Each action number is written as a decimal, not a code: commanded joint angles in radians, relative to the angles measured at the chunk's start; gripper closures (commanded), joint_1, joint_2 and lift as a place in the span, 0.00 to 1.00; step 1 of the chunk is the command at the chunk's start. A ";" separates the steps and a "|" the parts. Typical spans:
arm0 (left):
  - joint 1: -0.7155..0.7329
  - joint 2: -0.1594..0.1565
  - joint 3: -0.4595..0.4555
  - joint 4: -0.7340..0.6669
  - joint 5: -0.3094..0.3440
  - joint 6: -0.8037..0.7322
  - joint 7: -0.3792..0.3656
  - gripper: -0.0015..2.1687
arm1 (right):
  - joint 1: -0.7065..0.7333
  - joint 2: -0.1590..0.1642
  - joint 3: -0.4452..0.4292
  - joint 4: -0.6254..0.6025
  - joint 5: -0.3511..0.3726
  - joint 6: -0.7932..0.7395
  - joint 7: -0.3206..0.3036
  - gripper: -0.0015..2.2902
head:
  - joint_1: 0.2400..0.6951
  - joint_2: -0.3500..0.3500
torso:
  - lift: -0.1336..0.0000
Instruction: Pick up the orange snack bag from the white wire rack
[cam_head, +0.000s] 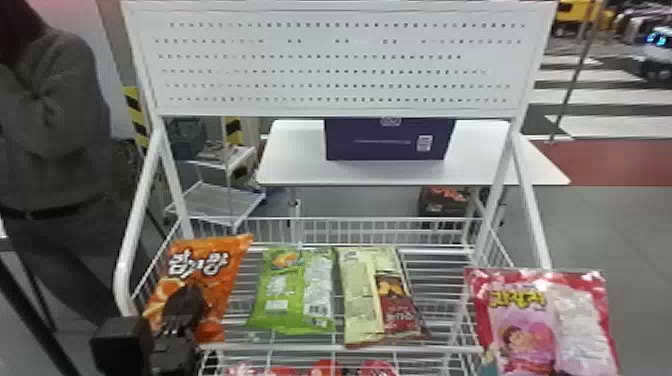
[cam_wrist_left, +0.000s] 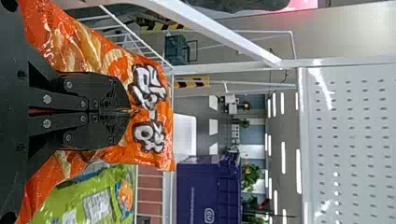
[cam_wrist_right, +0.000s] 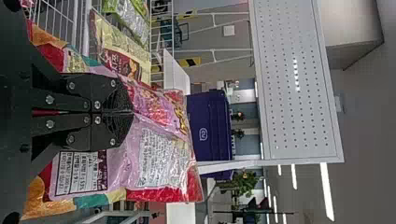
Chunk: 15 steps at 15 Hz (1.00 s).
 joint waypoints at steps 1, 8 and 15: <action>0.149 0.001 0.011 -0.120 0.000 -0.052 0.000 0.99 | -0.002 -0.002 0.003 0.001 -0.001 0.000 0.000 0.98 | 0.57 0.50 | 1.00; 0.406 0.016 0.050 -0.212 0.000 -0.288 -0.009 0.99 | -0.008 -0.002 0.012 0.003 -0.001 0.000 0.001 0.98 | 0.57 0.50 | 1.00; 0.468 0.036 0.042 -0.210 -0.006 -0.386 -0.020 0.99 | -0.011 -0.001 0.009 0.003 -0.004 0.003 0.000 0.98 | 0.57 0.50 | 1.00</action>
